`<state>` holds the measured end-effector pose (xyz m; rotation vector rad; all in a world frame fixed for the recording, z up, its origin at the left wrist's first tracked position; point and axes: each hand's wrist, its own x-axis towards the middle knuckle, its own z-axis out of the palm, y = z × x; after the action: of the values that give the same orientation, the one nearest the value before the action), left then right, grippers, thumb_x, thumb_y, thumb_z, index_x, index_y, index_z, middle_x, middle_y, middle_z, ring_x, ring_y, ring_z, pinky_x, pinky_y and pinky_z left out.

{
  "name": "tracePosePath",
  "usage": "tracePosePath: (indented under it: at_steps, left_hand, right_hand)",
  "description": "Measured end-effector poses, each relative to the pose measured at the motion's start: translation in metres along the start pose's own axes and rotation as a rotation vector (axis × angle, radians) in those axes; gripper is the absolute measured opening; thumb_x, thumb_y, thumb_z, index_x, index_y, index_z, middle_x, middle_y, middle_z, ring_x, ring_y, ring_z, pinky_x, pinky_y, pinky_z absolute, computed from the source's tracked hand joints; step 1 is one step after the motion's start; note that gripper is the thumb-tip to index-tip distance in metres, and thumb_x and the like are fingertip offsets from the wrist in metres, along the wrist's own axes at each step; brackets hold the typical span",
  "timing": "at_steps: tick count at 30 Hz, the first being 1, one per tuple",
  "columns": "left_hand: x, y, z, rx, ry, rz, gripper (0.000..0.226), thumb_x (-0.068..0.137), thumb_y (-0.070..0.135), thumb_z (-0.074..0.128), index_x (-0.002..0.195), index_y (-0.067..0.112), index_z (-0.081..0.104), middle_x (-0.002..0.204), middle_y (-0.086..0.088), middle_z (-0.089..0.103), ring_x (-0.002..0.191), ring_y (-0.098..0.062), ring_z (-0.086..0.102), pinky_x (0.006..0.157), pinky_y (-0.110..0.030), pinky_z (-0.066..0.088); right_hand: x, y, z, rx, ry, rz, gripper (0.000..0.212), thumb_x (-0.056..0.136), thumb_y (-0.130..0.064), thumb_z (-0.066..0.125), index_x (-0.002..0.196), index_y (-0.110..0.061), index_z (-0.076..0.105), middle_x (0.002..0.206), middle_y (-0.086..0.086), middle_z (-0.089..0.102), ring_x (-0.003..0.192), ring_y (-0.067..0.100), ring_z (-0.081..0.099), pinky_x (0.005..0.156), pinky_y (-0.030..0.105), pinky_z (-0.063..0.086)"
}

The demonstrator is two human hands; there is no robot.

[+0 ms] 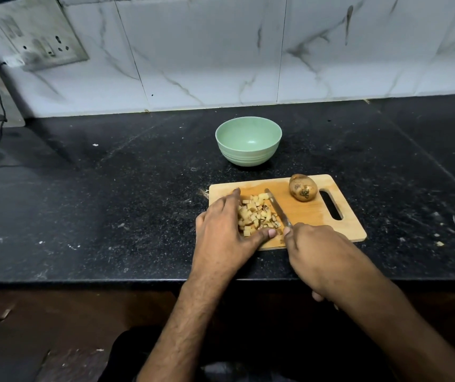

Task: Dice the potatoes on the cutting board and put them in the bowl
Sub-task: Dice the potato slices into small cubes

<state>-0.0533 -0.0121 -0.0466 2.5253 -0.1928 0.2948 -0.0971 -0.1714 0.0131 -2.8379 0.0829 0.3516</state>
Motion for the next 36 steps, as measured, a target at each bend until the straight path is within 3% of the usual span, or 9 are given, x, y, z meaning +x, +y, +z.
tracePosePath:
  at_steps: [5,9,14,18,21,24,30,36]
  left_hand:
    - [0.009,-0.007,-0.004,-0.176,-0.017,-0.010,0.105,0.069,0.070,0.075,0.152,0.020,0.035,0.143,0.007,0.054,0.131,-0.010,0.049,0.112,-0.043,0.039]
    - [0.013,-0.009,-0.009,-0.239,-0.045,-0.003,0.105,0.070,0.063,0.080,0.154,0.021,0.032,0.145,0.005,0.054,0.132,-0.010,0.049,0.113,-0.041,0.039]
    - [0.010,-0.010,-0.008,-0.234,-0.029,0.047,0.097,0.071,0.067,0.072,0.151,0.029,0.034,0.139,0.007,0.057,0.128,-0.008,0.051,0.113,-0.045,0.038]
    - [0.008,-0.007,-0.007,-0.212,0.059,0.108,0.083,0.077,0.058,0.073,0.147,0.026,0.043,0.143,0.013,0.052,0.131,-0.002,0.046,0.114,-0.046,0.032]
    - [0.010,-0.001,-0.009,-0.153,0.101,0.146,0.075,0.082,0.053,0.074,0.146,0.028,0.045,0.145,0.017,0.049,0.135,0.000,0.039,0.103,-0.033,0.023]
    - [0.012,0.004,-0.006,-0.086,0.119,0.155,0.068,0.087,0.053,0.068,0.146,0.028,0.046,0.146,0.016,0.048,0.136,-0.001,0.037,0.098,-0.028,0.018]
    - [0.018,0.012,-0.002,0.084,0.196,0.102,0.037,0.099,0.036,0.057,0.134,0.026,0.062,0.137,0.012,0.060,0.128,-0.008,0.045,0.096,-0.030,0.020]
    - [0.018,0.017,0.000,0.031,0.248,0.015,0.027,0.096,0.031,0.063,0.120,0.024,0.072,0.116,0.012,0.070,0.118,-0.009,0.052,0.100,-0.038,0.027]
  right_hand:
    - [0.005,-0.015,0.007,-0.034,0.045,-0.050,0.035,0.107,-0.041,0.028,0.113,-0.018,0.055,0.081,-0.001,0.054,0.069,0.017,0.063,0.075,0.038,0.058]
    - [0.006,-0.016,0.006,-0.068,0.077,-0.086,0.038,0.107,-0.042,0.026,0.117,-0.019,0.054,0.078,-0.003,0.048,0.075,0.017,0.057,0.070,0.035,0.049]
    - [-0.009,-0.013,-0.006,-0.101,0.173,-0.107,0.035,0.107,-0.045,0.024,0.117,-0.026,0.051,0.076,-0.006,0.046,0.074,0.018,0.048,0.064,0.033,0.036]
    - [-0.008,-0.011,-0.005,-0.109,0.174,-0.098,0.034,0.106,-0.045,0.026,0.118,-0.028,0.053,0.078,-0.005,0.048,0.077,0.019,0.050,0.066,0.034,0.037]
    - [-0.007,-0.006,-0.004,-0.086,0.181,-0.074,0.033,0.105,-0.046,0.027,0.115,-0.030,0.054,0.079,-0.005,0.050,0.077,0.020,0.050,0.066,0.035,0.037]
    - [-0.009,-0.001,-0.006,-0.075,0.168,-0.075,0.031,0.104,-0.047,0.030,0.115,-0.034,0.055,0.079,-0.005,0.052,0.076,0.020,0.050,0.066,0.034,0.038]
    - [-0.021,0.016,-0.013,0.008,0.050,-0.101,0.031,0.104,-0.052,0.027,0.101,-0.035,0.053,0.072,-0.006,0.060,0.056,0.006,0.054,0.071,0.032,0.053]
    - [-0.038,0.025,-0.026,0.030,0.066,-0.101,0.034,0.102,-0.056,0.027,0.087,-0.034,0.048,0.065,-0.006,0.059,0.056,0.006,0.058,0.070,0.035,0.056]
